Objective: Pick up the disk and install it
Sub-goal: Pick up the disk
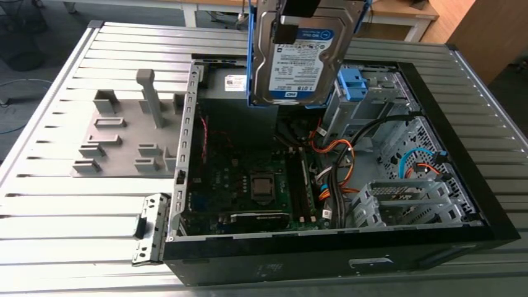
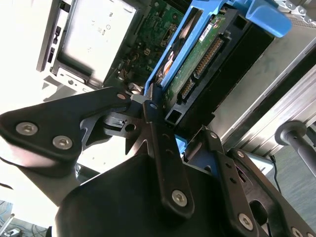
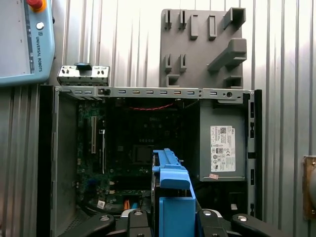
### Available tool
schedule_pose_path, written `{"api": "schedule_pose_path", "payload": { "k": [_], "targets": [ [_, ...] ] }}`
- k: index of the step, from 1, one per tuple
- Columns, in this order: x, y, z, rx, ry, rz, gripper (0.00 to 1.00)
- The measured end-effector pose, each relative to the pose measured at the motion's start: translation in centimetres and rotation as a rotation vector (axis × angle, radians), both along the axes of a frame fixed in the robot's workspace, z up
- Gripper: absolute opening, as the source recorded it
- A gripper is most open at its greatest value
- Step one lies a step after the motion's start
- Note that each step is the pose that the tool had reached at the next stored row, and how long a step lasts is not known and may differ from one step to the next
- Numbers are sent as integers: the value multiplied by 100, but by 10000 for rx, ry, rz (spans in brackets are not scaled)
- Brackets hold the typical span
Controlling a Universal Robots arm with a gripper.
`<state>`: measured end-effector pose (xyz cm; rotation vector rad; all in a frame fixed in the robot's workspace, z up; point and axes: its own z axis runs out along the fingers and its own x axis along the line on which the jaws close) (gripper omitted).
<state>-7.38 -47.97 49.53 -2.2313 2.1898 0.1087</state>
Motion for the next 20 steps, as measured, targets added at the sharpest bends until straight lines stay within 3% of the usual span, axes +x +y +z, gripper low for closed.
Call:
{"api": "schedule_pose_path", "payload": {
  "k": [20],
  "targets": [
    [0,-96,0,-1,0,0,36]
  ]
}}
